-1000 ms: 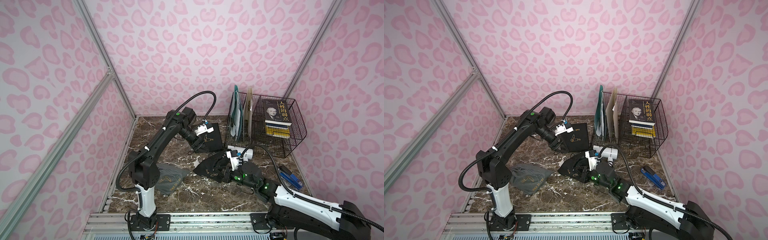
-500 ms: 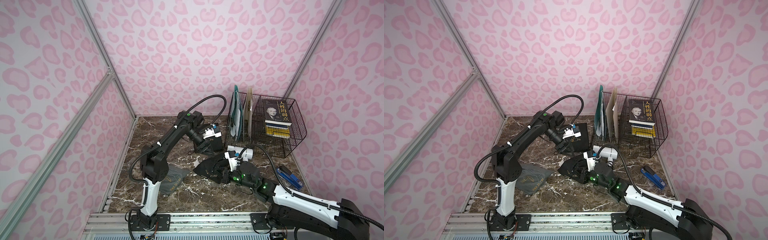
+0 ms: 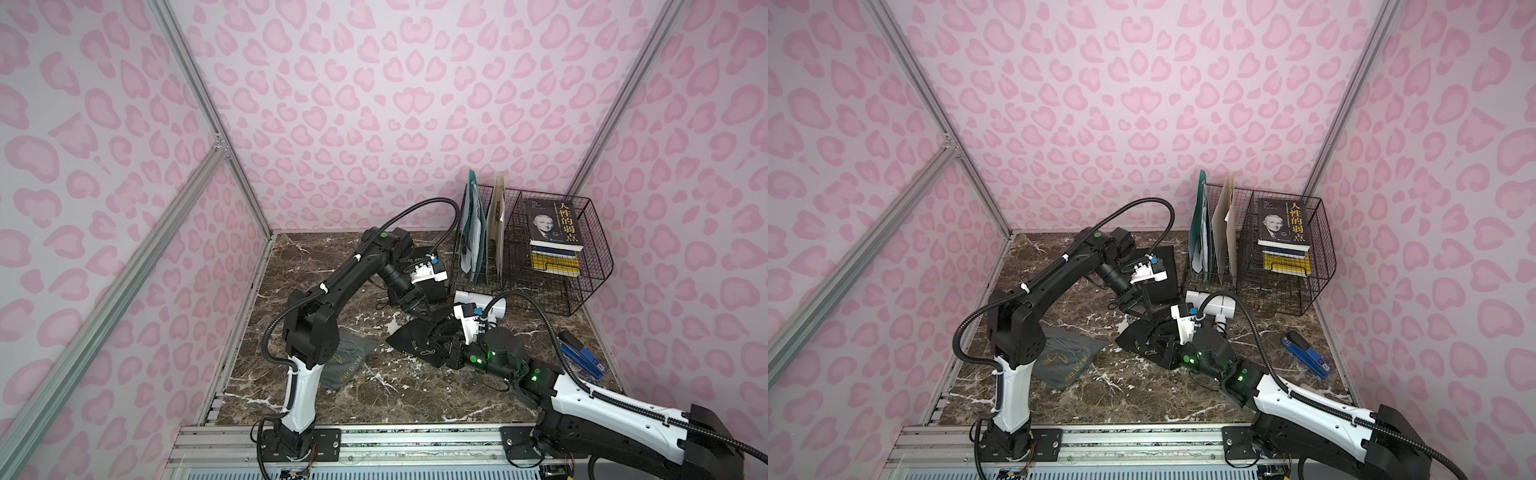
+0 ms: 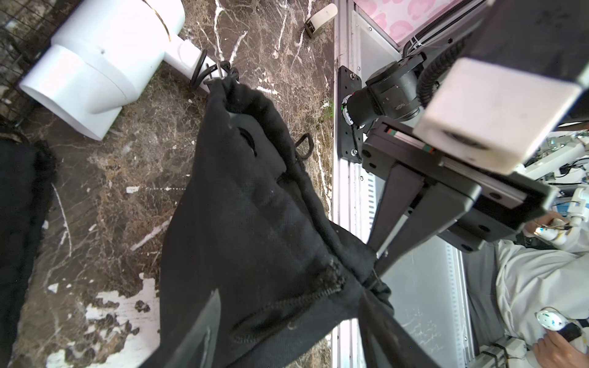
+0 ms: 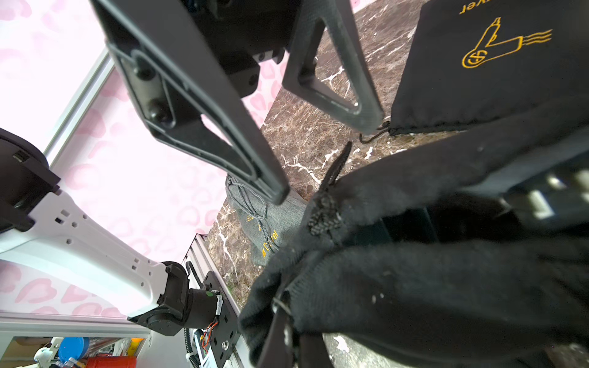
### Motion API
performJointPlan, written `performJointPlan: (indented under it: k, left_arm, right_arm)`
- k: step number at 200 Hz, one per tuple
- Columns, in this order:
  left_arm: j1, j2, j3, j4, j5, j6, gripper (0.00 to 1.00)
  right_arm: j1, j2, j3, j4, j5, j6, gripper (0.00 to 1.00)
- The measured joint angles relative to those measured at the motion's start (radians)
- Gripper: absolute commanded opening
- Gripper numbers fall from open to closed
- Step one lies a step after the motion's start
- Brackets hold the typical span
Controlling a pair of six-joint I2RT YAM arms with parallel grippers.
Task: Pack away hair dryers
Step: Pull the drawstrings on both sides of the drawstring bag.
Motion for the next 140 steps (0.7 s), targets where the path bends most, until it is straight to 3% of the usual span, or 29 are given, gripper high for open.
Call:
performJointPlan:
  k: [29, 114, 140]
  left_arm:
    - [0.000, 0.008, -0.001, 0.005, -0.006, -0.004, 0.67]
    - [-0.002, -0.068, -0.144, -0.016, 0.001, 0.032, 0.36]
    - [-0.002, -0.075, -0.144, 0.015, -0.003, 0.003, 0.22]
  right_arm:
    - [0.000, -0.002, 0.000, -0.001, 0.001, 0.000, 0.00]
    - [0.000, -0.009, -0.010, -0.001, 0.017, 0.000, 0.00]
    - [0.000, -0.009, -0.010, -0.001, 0.022, 0.000, 0.00]
